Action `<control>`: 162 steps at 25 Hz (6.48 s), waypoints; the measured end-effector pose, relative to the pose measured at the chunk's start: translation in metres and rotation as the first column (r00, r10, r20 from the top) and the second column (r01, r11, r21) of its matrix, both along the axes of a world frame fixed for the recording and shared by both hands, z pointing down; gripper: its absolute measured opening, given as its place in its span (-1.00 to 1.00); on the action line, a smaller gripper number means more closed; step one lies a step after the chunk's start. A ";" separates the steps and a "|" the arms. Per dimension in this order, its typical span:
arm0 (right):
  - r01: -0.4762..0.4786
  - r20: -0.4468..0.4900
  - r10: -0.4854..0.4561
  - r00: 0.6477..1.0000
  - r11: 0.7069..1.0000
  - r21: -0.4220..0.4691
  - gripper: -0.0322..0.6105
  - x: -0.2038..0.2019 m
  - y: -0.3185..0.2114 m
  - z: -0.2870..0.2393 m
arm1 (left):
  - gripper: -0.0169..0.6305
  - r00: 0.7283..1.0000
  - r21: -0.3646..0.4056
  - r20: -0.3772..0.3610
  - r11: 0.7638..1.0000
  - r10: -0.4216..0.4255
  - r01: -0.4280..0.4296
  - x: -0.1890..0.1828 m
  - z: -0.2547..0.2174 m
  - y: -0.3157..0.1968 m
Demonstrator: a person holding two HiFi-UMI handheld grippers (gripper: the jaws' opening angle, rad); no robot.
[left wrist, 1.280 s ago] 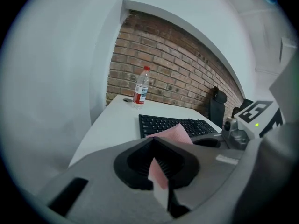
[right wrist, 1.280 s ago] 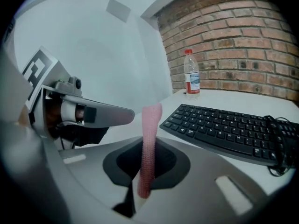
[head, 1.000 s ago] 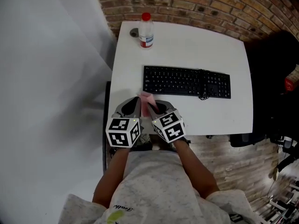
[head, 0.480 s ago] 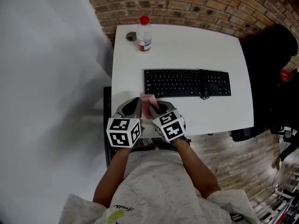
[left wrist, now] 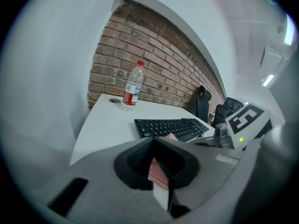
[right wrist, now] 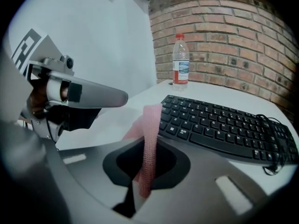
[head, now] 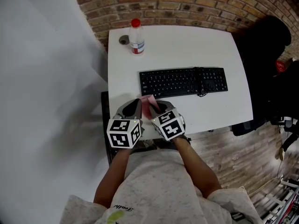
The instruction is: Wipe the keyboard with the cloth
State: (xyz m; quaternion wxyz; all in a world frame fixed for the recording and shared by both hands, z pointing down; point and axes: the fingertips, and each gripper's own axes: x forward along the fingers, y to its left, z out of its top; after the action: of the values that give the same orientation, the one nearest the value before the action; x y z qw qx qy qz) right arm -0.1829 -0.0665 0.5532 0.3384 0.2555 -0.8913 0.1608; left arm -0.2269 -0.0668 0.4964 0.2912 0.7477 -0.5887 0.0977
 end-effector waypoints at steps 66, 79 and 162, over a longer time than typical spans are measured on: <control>-0.200 0.008 0.200 0.980 0.980 -0.003 -0.82 0.172 -0.061 -0.001 | -0.96 0.994 -0.041 0.033 0.993 0.109 -0.107 0.144 -0.001 -0.052; -0.234 0.002 0.234 0.972 0.972 -0.004 -0.83 0.214 -0.072 -0.002 | -0.96 0.987 -0.038 0.037 0.987 0.155 -0.154 0.178 -0.003 -0.069; -0.477 -0.033 0.478 0.878 0.878 0.045 -0.83 0.433 -0.139 -0.001 | -0.96 0.951 -0.021 0.047 0.952 0.306 -0.305 0.327 0.001 -0.126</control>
State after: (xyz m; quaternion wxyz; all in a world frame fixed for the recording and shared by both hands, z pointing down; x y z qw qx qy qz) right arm 0.2504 -0.2058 0.5522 0.3030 0.4767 -0.7960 0.2177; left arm 0.1003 -0.1924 0.4971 0.2626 0.8252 -0.4724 0.1640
